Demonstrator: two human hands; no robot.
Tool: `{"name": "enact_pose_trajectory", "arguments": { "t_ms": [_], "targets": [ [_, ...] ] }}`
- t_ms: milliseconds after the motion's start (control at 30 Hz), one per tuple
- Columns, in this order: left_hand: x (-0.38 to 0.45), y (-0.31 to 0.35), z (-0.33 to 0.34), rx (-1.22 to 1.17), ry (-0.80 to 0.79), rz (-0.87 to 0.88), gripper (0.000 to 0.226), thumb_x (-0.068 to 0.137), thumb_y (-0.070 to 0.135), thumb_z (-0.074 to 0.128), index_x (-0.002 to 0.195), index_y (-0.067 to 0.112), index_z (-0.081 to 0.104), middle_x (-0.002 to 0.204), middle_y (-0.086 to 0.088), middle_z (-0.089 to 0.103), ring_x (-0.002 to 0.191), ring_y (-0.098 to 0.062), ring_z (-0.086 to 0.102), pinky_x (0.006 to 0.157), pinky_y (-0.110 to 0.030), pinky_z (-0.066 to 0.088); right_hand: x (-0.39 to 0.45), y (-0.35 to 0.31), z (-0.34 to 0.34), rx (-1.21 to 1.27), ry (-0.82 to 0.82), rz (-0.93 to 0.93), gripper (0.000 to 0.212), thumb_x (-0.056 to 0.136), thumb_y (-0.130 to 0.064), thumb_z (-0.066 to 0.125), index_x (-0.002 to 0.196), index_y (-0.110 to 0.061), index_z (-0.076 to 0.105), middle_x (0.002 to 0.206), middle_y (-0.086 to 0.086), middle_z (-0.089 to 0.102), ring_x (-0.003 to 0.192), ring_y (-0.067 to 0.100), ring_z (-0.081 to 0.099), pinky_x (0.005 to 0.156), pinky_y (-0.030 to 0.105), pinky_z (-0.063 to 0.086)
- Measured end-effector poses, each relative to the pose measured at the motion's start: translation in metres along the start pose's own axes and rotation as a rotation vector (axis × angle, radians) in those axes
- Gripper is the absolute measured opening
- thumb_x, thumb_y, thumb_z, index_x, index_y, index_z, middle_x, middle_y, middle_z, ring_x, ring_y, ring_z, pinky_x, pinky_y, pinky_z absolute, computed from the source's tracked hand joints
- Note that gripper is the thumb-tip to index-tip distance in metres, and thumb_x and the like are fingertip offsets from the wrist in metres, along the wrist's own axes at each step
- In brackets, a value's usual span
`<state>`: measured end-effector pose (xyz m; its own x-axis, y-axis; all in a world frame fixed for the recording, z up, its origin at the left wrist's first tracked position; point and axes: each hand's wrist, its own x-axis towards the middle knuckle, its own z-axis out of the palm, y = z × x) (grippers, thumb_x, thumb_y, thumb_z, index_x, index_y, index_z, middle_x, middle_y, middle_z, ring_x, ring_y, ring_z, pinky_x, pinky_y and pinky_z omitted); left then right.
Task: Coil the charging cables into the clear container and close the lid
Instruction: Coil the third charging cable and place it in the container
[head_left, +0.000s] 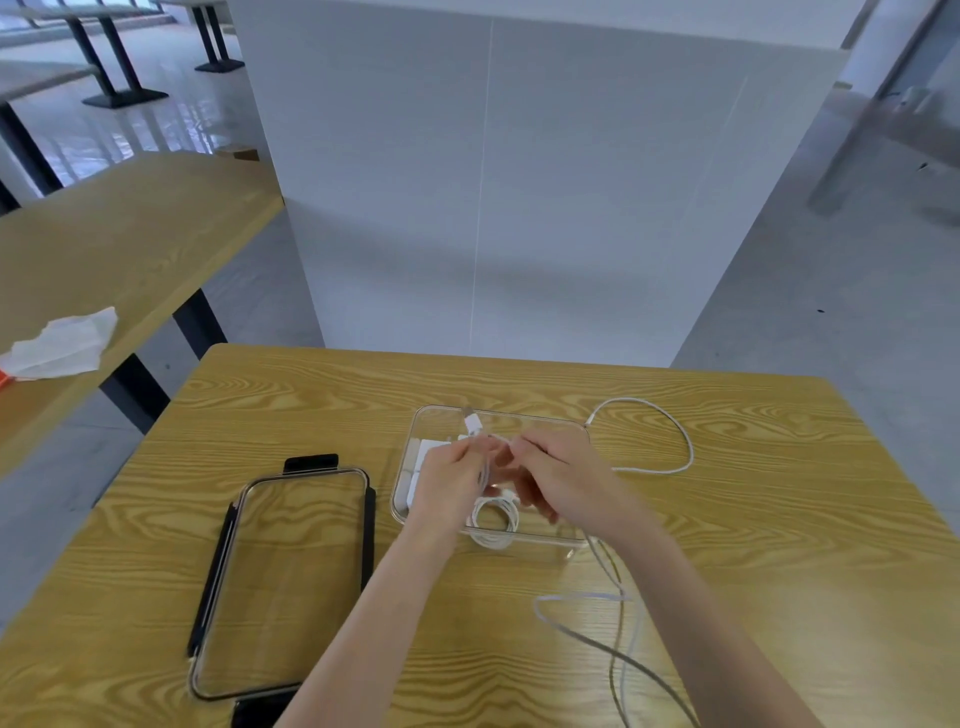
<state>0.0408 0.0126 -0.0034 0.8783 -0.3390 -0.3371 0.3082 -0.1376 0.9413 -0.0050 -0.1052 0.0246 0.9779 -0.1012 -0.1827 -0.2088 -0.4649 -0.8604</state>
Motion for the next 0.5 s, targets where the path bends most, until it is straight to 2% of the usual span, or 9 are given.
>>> {"name": "enact_pose_trajectory", "arguments": {
  "t_ms": [67,133,200,267,333,400,500],
  "targets": [
    [0.003,-0.003,-0.002,-0.145,0.015,-0.056,0.033,0.096,0.023,0.042,0.097,0.005,0.069,0.091,-0.011,0.074,0.080,-0.018,0.069,0.077,-0.029,0.054,-0.003,0.006,0.004,0.122,-0.074,0.032,0.035,0.098,-0.020,0.036,0.085,-0.002,0.062,0.054,0.001,0.058,0.044,0.012,0.049,0.044,0.024,0.040],
    [0.005,-0.001,-0.004,-0.367,-0.002,-0.120,0.031,0.097,0.022,0.043,0.101,0.001,0.065,0.092,-0.010,0.074,0.077,-0.016,0.071,0.065,-0.024,0.054,-0.006,0.014,0.009,0.225,-0.211,0.072,0.032,0.099,-0.021,0.036,0.090,-0.005,0.063,0.060,0.004,0.063,0.049,0.014,0.054,0.052,0.026,0.045],
    [0.004,0.005,-0.005,-0.571,-0.042,-0.167,0.030,0.097,0.019,0.042,0.102,-0.002,0.063,0.089,-0.011,0.075,0.077,-0.015,0.073,0.061,-0.022,0.055,-0.008,0.024,0.014,0.284,-0.348,0.090,0.033,0.099,-0.025,0.037,0.091,-0.011,0.066,0.068,0.005,0.067,0.060,0.017,0.060,0.064,0.026,0.049],
    [0.003,0.011,-0.008,-0.705,-0.093,-0.160,0.030,0.097,0.017,0.042,0.099,-0.004,0.063,0.083,-0.010,0.076,0.073,-0.014,0.073,0.059,-0.021,0.056,-0.009,0.037,0.018,0.289,-0.460,0.084,0.037,0.099,-0.032,0.037,0.089,-0.017,0.069,0.075,0.005,0.069,0.073,0.021,0.065,0.077,0.027,0.051],
    [0.000,0.015,-0.012,-0.766,-0.149,-0.141,0.030,0.096,0.017,0.042,0.094,-0.003,0.064,0.071,-0.006,0.074,0.062,-0.011,0.071,0.055,-0.019,0.055,-0.009,0.050,0.023,0.263,-0.532,0.089,0.042,0.096,-0.044,0.039,0.088,-0.018,0.072,0.079,0.006,0.070,0.078,0.021,0.067,0.083,0.030,0.051],
    [-0.003,0.018,-0.017,-0.741,-0.205,-0.105,0.030,0.095,0.018,0.043,0.095,-0.002,0.065,0.059,-0.001,0.068,0.051,-0.007,0.064,0.050,-0.017,0.052,-0.007,0.063,0.025,0.192,-0.520,0.119,0.051,0.086,-0.060,0.045,0.079,-0.018,0.073,0.072,0.004,0.070,0.073,0.017,0.067,0.081,0.029,0.052],
    [-0.007,0.019,-0.021,-0.637,-0.281,-0.041,0.031,0.094,0.020,0.044,0.098,-0.004,0.063,0.052,0.003,0.058,0.045,-0.007,0.054,0.048,-0.016,0.048,-0.002,0.076,0.020,0.139,-0.388,0.226,0.059,0.071,-0.073,0.054,0.057,-0.016,0.065,0.052,0.002,0.061,0.053,0.013,0.062,0.063,0.023,0.051]
  ]
}}
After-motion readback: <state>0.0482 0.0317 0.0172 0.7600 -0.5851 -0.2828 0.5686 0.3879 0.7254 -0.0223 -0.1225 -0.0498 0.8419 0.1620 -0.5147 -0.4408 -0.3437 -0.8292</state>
